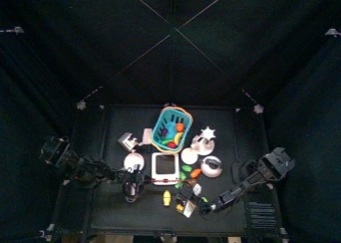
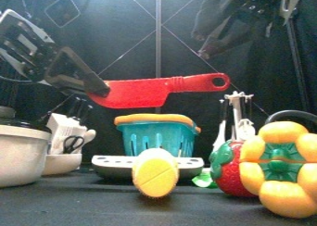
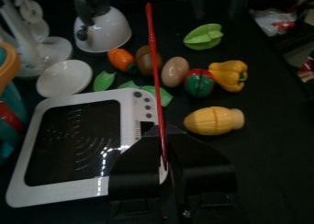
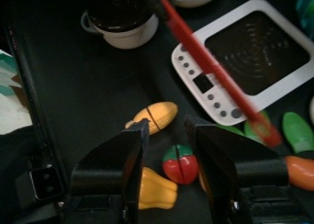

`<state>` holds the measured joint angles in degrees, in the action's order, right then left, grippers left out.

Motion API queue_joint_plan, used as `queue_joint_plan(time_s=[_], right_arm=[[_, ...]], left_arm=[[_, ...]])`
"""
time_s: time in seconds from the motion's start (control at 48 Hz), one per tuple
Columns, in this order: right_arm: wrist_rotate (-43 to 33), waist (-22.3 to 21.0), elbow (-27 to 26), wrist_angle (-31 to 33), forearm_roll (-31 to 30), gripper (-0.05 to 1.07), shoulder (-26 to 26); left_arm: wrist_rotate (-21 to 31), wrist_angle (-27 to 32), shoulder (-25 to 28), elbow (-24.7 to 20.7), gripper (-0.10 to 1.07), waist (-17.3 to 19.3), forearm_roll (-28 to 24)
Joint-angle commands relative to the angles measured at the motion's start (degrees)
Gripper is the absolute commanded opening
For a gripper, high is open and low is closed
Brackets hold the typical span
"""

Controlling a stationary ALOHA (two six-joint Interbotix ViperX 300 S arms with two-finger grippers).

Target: Reorient grip

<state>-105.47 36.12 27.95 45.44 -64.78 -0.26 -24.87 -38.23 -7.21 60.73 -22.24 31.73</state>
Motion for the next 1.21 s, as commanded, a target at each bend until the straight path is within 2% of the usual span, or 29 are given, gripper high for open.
queue_joint_plan(time_s=[0.0,0.521,0.75,1.188], right_arm=[[0.1,1.1,1.8,0.9,-2.8,0.75,-4.6],[0.7,1.1,9.9,1.6,-6.4,0.75,-9.1],[1.6,-0.4,10.2,-0.3,-6.9,0.75,-9.5],[1.8,-6.2,9.8,-8.0,-9.7,0.75,-7.3]], left_arm=[[0.2,0.2,-1.1,-1.2,0.36,-1.1,-0.3],[0.3,0.4,-1.2,-2.0,0.36,-1.8,-0.1],[0.4,0.4,-1.2,-2.1,0.36,-1.9,-0.1],[0.4,0.4,-1.1,-2.7,0.36,-2.9,-0.2]])
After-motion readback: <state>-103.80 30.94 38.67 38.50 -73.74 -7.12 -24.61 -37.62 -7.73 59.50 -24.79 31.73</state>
